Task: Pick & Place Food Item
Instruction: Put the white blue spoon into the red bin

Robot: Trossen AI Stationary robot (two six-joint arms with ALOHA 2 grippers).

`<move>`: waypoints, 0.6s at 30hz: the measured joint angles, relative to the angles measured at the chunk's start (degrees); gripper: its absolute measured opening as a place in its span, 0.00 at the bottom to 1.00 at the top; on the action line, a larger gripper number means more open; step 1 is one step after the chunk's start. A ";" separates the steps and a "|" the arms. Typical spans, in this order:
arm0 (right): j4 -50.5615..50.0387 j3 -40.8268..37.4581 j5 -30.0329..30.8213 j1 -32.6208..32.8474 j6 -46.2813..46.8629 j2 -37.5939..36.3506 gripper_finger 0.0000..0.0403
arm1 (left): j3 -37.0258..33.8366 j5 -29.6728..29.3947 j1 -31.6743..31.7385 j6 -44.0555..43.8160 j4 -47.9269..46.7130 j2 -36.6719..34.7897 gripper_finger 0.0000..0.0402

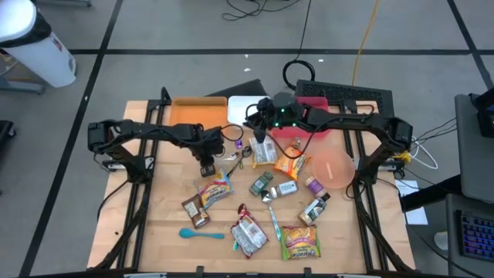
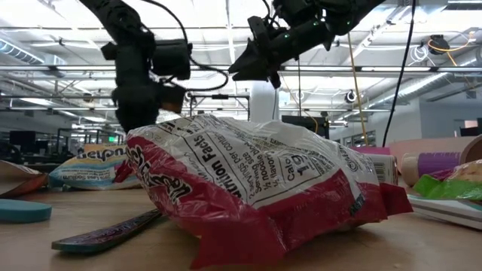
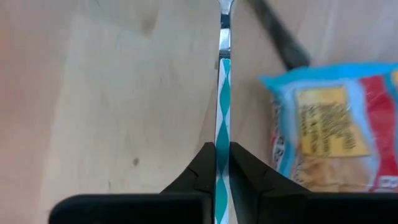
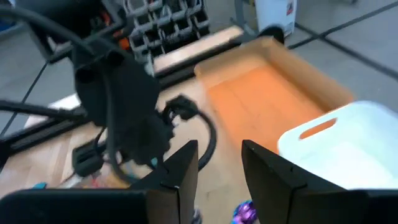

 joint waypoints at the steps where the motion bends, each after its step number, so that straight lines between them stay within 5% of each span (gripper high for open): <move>1: -0.04 0.03 0.04 -0.50 -0.30 -0.57 0.29 | 1.06 -0.06 0.02 0.44 -0.63 0.00 0.05; 18: -1.80 0.03 0.09 -10.74 -2.97 -12.68 0.29 | 24.20 -1.72 6.07 5.47 -1.60 -0.11 0.05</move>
